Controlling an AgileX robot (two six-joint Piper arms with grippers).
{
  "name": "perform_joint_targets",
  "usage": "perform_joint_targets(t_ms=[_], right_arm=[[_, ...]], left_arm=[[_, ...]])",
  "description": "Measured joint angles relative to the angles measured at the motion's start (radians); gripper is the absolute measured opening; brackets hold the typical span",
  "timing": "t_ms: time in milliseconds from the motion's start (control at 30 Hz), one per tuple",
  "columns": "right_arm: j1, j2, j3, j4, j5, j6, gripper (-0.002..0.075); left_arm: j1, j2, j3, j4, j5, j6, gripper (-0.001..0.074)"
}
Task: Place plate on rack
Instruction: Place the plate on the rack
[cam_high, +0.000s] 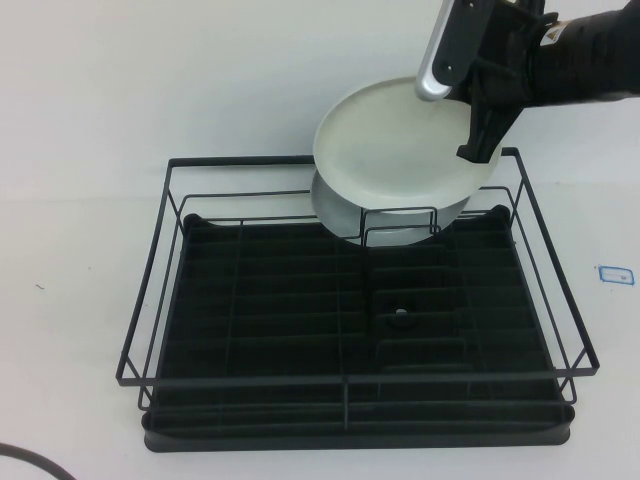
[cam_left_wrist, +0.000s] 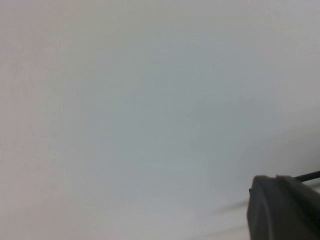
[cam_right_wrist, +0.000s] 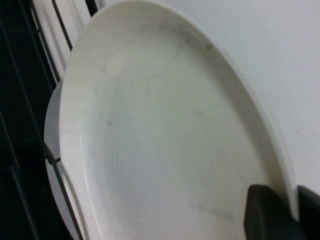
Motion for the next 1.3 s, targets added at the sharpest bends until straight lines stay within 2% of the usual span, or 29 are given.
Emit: perform_joint_targets(t_ms=[967,1067,1300], right_arm=[[0.000,0.120,-0.004,0.001,0.044,-0.021,0.0097],[0.000,0.120,-0.004,0.001,0.058,-0.021,0.0139],[0.000,0.124,-0.004,0.008,0.099,-0.008,0.0360]], left_arm=[[0.000,0.000,0.009,-0.026,-0.011,-0.002,0.0000],[0.000,0.000,0.009,-0.027,-0.013,-0.004,0.0000],[0.000,0.000,0.009,-0.027,-0.013,-0.002,0.0000]])
